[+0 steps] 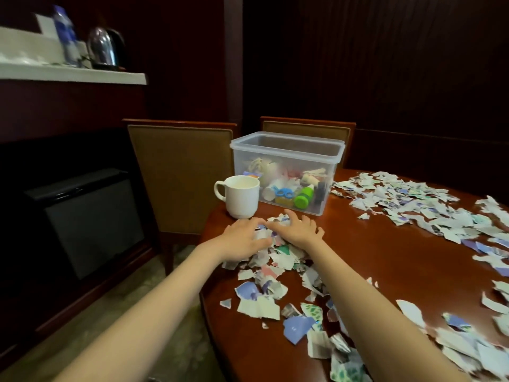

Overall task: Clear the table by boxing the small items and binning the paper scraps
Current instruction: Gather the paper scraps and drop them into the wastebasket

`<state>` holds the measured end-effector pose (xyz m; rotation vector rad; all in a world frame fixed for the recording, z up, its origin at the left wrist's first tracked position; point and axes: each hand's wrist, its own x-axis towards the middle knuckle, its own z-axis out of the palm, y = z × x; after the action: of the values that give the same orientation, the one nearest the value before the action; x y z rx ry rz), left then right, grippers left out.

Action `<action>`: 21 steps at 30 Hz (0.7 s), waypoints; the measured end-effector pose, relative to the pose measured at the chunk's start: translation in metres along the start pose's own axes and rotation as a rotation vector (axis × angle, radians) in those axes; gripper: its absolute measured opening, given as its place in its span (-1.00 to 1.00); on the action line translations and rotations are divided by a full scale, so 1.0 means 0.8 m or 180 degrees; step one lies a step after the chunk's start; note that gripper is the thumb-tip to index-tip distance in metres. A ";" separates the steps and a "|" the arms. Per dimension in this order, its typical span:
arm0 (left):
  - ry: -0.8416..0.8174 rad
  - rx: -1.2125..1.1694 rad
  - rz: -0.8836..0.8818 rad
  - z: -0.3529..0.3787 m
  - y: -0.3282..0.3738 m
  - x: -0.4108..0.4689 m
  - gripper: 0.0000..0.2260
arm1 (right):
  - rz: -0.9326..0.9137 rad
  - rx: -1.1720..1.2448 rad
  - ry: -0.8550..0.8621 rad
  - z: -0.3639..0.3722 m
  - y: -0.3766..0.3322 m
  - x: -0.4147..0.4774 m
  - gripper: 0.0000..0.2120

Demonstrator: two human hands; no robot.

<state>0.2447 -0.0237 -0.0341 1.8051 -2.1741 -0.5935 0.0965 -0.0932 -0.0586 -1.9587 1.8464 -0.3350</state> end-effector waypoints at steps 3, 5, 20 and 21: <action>-0.0155 0.0278 -0.0548 0.018 -0.009 -0.006 -0.32 | -0.0232 -0.0244 0.0160 0.015 -0.012 -0.008 -0.37; -0.0169 0.0289 -0.0701 0.031 -0.011 -0.006 -0.23 | -0.0419 -0.0239 0.0369 0.018 -0.010 -0.012 -0.54; 0.0662 -0.0020 -0.0173 0.055 0.004 0.049 -0.13 | -0.0419 0.2309 0.0995 0.012 0.020 -0.019 -0.91; 0.0668 -0.0015 -0.0141 0.055 0.002 0.053 -0.12 | -0.0381 0.2391 0.1015 0.012 0.021 -0.018 -0.90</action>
<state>0.2153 -0.0587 -0.0750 1.8273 -1.9980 -0.3975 0.0845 -0.0782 -0.0734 -1.5304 1.4487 -1.2349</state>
